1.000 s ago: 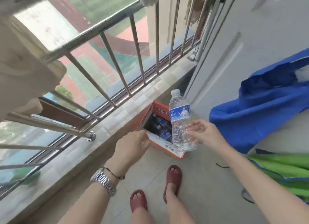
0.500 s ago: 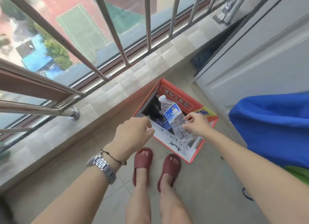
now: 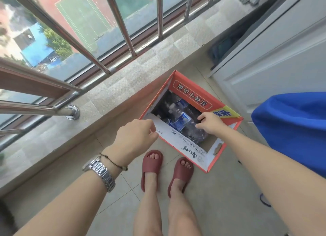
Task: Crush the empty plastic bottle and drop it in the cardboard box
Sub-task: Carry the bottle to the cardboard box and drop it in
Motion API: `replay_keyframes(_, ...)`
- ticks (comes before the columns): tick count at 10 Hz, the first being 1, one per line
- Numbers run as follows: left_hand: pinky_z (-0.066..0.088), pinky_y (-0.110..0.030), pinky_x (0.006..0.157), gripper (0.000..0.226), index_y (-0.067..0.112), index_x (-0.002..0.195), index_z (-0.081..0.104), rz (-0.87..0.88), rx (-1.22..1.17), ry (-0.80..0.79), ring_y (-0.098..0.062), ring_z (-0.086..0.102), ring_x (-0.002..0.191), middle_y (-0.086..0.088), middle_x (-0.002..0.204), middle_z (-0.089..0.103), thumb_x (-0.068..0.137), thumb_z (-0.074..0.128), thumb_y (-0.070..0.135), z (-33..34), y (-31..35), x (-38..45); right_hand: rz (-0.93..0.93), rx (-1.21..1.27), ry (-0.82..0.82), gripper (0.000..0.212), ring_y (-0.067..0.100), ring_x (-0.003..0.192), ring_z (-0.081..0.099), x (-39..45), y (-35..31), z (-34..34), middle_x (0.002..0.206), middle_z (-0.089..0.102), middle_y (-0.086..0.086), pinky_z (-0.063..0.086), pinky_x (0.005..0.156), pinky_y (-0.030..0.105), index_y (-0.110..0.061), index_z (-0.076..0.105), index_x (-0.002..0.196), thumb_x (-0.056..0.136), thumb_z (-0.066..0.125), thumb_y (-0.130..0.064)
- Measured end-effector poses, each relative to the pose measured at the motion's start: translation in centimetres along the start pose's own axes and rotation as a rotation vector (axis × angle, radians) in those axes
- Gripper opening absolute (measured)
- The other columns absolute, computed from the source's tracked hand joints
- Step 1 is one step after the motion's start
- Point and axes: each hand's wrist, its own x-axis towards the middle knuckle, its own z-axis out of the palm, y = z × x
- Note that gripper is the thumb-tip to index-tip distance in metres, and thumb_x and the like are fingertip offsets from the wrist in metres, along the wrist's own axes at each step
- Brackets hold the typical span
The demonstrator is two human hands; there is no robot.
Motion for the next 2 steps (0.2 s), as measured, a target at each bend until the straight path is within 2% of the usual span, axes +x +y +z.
replay_keyframes(1, 0.051, -0.036, 0.08, 0.026, 0.026, 0.109, 0.061, -0.002, 0.004, 0.02, -0.022, 0.062, 0.099, 0.005, 0.11, 0.068, 0.09, 0.048, 0.037, -0.9, 0.5, -0.7, -0.019, 0.01, -0.012, 0.028, 0.023, 0.085, 0.054, -1.1, 0.3, -1.4, 0.114, 0.065, 0.013, 0.041, 0.073, 0.03, -0.006, 0.063, 0.112, 0.086, 0.068, -0.015)
replay_keyframes(2, 0.051, -0.036, 0.079, 0.026, 0.027, 0.11, 0.061, 0.028, 0.021, 0.059, -0.022, 0.062, 0.099, 0.004, 0.112, 0.068, 0.091, 0.048, 0.038, -2.2, 1.3, -2.2, -0.061, 0.005, 0.008, 0.025, 0.021, 0.081, 0.056, -4.0, 0.2, -3.0, 0.094, 0.064, 0.007, 0.042, 0.07, 0.029, -0.007, 0.066, 0.107, 0.085, 0.067, -0.018)
